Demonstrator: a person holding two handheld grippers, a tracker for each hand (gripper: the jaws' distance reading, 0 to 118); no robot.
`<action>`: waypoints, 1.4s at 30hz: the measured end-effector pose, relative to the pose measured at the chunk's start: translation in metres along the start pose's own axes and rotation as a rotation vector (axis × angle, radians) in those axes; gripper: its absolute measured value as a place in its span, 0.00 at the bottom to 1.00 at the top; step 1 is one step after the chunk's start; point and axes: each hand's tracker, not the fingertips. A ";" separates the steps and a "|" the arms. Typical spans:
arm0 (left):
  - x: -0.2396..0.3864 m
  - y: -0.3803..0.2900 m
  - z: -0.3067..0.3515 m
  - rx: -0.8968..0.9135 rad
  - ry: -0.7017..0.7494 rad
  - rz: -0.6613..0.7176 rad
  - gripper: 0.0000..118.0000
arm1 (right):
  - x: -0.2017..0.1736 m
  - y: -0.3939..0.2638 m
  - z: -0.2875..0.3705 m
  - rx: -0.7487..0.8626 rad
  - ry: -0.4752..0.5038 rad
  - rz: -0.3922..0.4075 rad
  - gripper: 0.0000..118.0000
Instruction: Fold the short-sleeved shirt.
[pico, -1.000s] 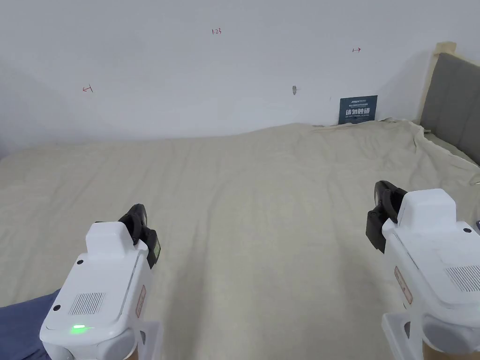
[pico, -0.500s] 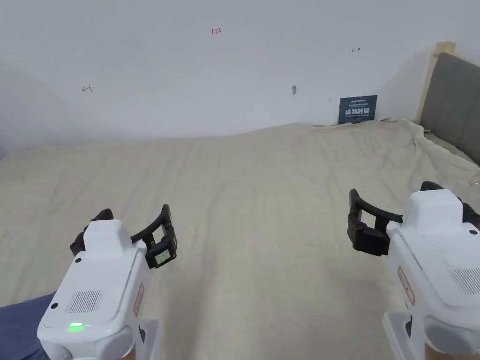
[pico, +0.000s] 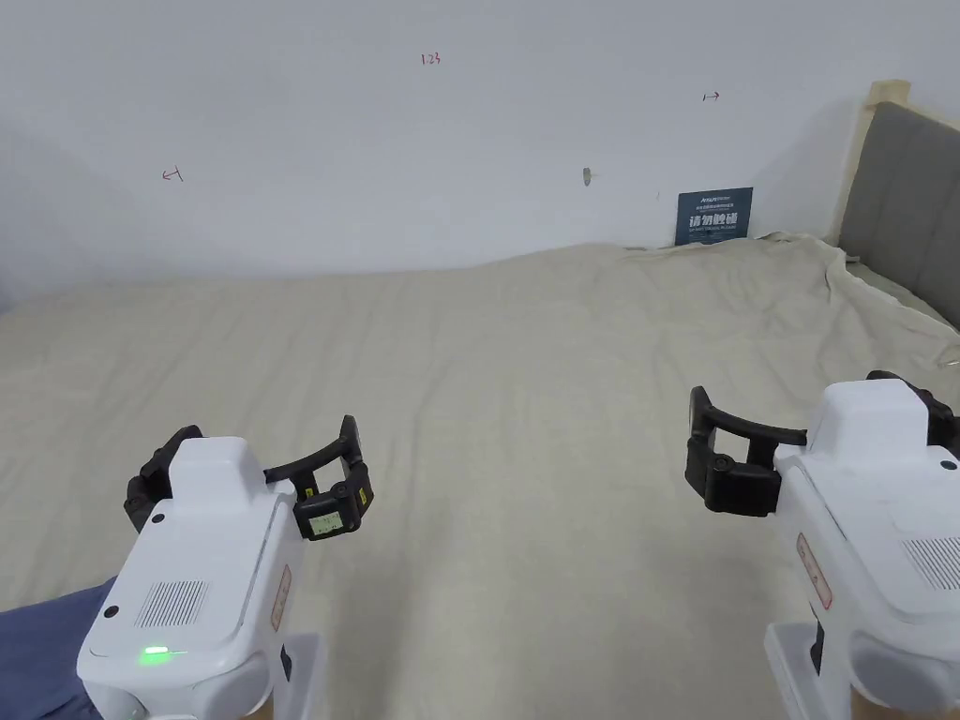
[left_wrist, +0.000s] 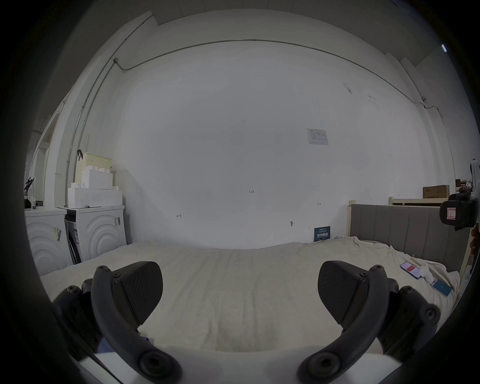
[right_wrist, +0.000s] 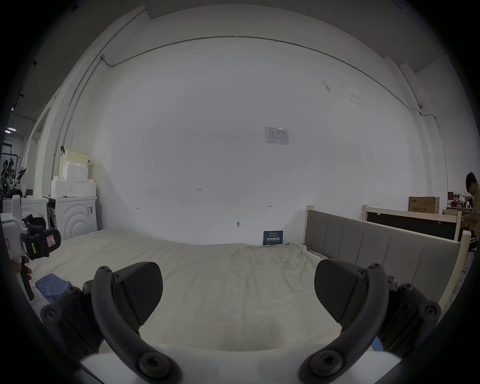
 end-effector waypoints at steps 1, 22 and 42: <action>0.001 0.001 0.000 0.003 0.002 -0.001 1.00 | 0.000 0.000 0.000 0.001 0.001 0.000 0.98; 0.003 0.002 0.002 0.014 0.012 -0.013 1.00 | 0.003 0.000 -0.002 0.010 0.002 0.005 0.98; 0.003 0.003 0.003 0.021 0.011 -0.020 1.00 | -0.002 0.005 0.002 0.012 -0.001 0.002 0.98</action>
